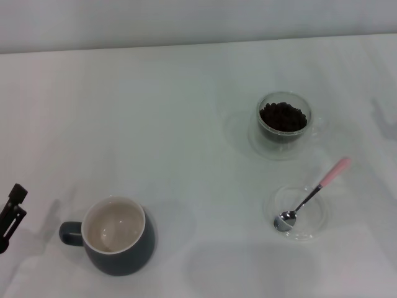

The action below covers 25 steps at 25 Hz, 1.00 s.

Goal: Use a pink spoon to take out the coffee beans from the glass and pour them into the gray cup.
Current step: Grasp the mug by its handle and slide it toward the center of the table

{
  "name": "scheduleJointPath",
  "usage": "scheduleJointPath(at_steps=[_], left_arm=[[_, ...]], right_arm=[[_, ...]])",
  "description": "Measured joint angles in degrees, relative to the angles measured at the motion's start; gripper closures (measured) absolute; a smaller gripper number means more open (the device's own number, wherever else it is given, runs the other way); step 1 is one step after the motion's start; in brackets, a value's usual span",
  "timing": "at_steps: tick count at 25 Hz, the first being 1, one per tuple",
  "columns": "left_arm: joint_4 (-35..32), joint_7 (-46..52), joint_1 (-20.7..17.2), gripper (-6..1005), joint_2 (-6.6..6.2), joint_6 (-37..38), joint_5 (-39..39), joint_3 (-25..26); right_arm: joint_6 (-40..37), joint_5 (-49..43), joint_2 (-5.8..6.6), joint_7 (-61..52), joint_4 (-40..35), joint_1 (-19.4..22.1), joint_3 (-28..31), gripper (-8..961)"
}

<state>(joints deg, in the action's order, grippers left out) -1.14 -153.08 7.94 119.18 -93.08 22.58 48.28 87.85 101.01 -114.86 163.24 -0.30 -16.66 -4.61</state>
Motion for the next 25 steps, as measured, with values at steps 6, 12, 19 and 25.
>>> scheduleJointPath(at_steps=[6,12,19,25], left_arm=[[0.50,-1.62,0.24,243,0.06,-0.05,-0.04,-0.05],[0.93,-1.71,0.22,244,0.16,-0.09,-0.35,-0.18],[1.29,-2.09,-2.34,244,0.15,-1.31,-3.16,-0.40],[1.28,-2.87,-5.43,243,0.19,-3.03,-6.11,-0.90]], right_arm=[[0.41,-0.22,0.00,-0.09,-0.20,-0.31,-0.09,212],[0.23,-0.30,0.00,0.00,-0.40,-0.47,-0.44,211],[0.37,-0.10,0.00,-0.01,-0.70,-0.37,-0.16,211],[0.47,0.16,0.00,-0.12,-2.65,-0.67,-0.01,210]])
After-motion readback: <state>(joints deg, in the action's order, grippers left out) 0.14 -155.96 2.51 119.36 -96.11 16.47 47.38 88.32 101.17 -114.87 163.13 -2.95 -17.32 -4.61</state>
